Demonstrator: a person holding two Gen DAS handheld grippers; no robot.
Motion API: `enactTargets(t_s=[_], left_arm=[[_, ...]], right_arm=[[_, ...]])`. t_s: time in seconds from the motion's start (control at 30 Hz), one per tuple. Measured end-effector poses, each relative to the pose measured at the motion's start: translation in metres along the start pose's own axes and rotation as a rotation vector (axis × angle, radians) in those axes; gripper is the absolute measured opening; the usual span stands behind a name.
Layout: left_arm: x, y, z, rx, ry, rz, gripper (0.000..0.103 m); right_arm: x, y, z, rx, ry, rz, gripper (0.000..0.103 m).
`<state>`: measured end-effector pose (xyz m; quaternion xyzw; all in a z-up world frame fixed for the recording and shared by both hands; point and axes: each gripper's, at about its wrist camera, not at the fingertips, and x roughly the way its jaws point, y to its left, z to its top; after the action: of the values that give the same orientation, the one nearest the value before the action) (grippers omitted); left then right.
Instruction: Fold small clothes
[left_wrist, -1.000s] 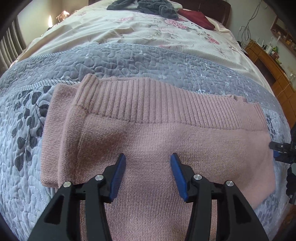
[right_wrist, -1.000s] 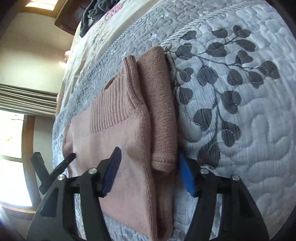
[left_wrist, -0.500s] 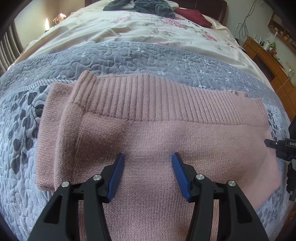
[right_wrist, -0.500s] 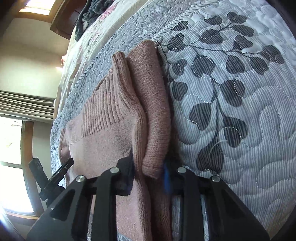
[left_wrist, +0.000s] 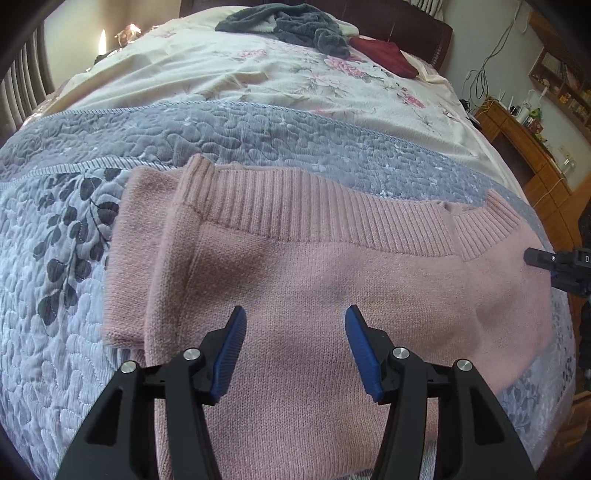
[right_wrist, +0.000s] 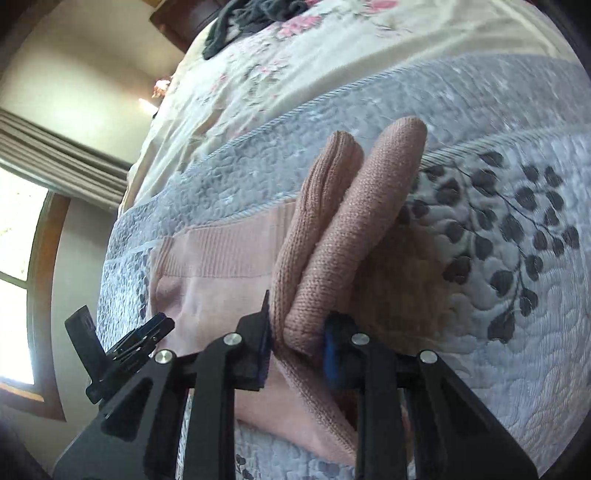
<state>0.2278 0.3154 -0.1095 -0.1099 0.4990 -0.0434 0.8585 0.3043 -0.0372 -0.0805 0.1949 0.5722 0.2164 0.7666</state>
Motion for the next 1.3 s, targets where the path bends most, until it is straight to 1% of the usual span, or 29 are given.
enactTargets(t_s=[0.13,0.27,0.4,0.53,0.6,0.63,0.67,0.7,0.73,0.87,0.9,0.93,1.07,1.13,1.17,1.3], left_arm=[[-0.011,0.011,-0.003,-0.022,-0.016,-0.018,0.056],[-0.019,0.020,-0.003,-0.045,-0.028,-0.034,0.056],[-0.024,0.027,-0.003,-0.068,-0.036,-0.061,0.056],[-0.026,0.030,0.000,-0.091,-0.039,-0.092,0.056],[-0.026,0.032,0.001,-0.105,-0.041,-0.108,0.056],[-0.026,0.032,0.002,-0.116,-0.040,-0.117,0.056],[-0.025,0.033,0.002,-0.129,-0.039,-0.128,0.056],[-0.025,0.035,0.003,-0.144,-0.037,-0.144,0.056],[-0.025,0.036,0.003,-0.161,-0.033,-0.161,0.056],[-0.020,0.036,0.005,-0.215,-0.012,-0.228,0.056],[-0.018,0.033,0.007,-0.220,-0.006,-0.243,0.056],[-0.016,0.030,0.008,-0.222,0.000,-0.255,0.056],[0.000,0.010,0.014,-0.227,0.035,-0.308,0.061],[0.014,0.001,0.018,-0.244,0.066,-0.338,0.062],[0.021,-0.002,0.020,-0.258,0.079,-0.348,0.062],[0.045,-0.015,0.025,-0.296,0.111,-0.366,0.062]], right_arm=[[0.016,0.058,0.004,-0.106,0.038,-0.005,0.022],[0.048,0.097,0.002,-0.166,0.086,-0.041,0.022],[0.083,0.117,-0.003,-0.183,0.133,-0.091,0.022],[0.112,0.125,-0.012,-0.203,0.178,-0.126,0.023],[0.125,0.126,-0.014,-0.200,0.211,-0.116,0.032],[0.129,0.125,-0.015,-0.183,0.223,-0.105,0.034],[0.132,0.124,-0.016,-0.165,0.234,-0.084,0.038],[0.134,0.123,-0.016,-0.148,0.247,-0.055,0.046],[0.132,0.121,-0.016,-0.130,0.254,-0.025,0.048],[0.114,0.108,-0.011,-0.032,0.272,0.104,0.049],[0.105,0.104,-0.009,-0.012,0.257,0.143,0.049],[0.094,0.100,-0.007,-0.007,0.235,0.157,0.049],[0.057,0.074,0.002,0.005,0.164,0.124,0.049],[0.044,0.055,0.003,0.010,0.131,0.064,0.049],[0.040,0.044,0.002,0.016,0.122,0.042,0.049],[0.036,-0.001,-0.010,0.063,0.127,0.014,0.049]])
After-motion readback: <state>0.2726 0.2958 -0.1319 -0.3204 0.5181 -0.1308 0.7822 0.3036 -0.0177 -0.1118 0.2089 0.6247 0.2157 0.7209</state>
